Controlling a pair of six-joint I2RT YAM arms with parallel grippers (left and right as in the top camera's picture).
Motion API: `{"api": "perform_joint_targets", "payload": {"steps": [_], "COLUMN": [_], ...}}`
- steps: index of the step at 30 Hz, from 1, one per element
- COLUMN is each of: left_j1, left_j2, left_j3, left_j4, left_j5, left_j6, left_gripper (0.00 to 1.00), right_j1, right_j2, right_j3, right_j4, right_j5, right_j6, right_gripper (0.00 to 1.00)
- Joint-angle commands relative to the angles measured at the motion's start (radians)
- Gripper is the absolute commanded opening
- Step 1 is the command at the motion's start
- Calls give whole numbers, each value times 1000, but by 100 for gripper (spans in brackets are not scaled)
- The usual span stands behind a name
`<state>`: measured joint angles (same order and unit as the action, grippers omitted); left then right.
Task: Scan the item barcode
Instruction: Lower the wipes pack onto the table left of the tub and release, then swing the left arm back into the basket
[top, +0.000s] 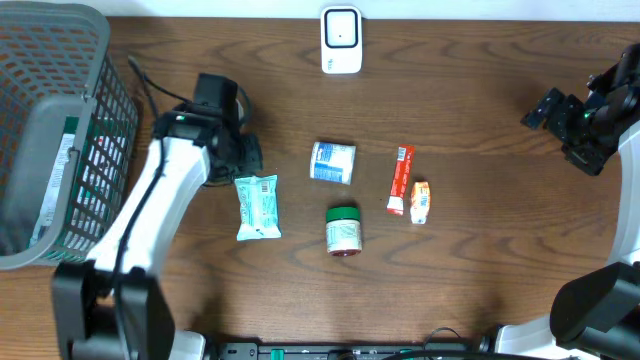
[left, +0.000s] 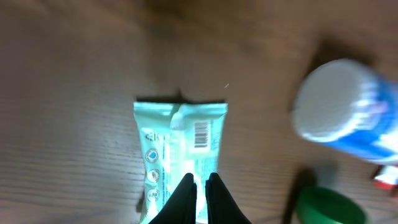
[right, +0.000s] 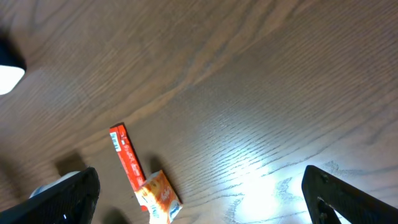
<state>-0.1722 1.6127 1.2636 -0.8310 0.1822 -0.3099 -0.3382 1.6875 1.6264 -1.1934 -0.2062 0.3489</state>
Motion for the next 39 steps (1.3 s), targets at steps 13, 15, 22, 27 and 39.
{"api": "perform_joint_targets", "payload": {"steps": [13, 15, 22, 27, 39], "left_j1": [240, 293, 472, 580, 690], "left_j2": [-42, -42, -23, 14, 240], "left_j3": [688, 740, 756, 756, 756], "left_j4": [-343, -338, -237, -214, -124], "left_j5": [-143, -171, -380, -463, -452], "left_j6": [0, -5, -6, 53, 381], "left_gripper": [23, 24, 55, 69, 90], "right_j1": [-2, -2, -2, -2, -2], "right_j2": [-19, -19, -19, -19, -19], "right_j3": [21, 21, 21, 21, 21], "right_j4": [-3, -3, -3, -3, -3], "right_j5": [-1, -1, -1, -1, -1], "right_j6": [10, 10, 10, 10, 10], "right_gripper": [99, 99, 99, 99, 99]}}
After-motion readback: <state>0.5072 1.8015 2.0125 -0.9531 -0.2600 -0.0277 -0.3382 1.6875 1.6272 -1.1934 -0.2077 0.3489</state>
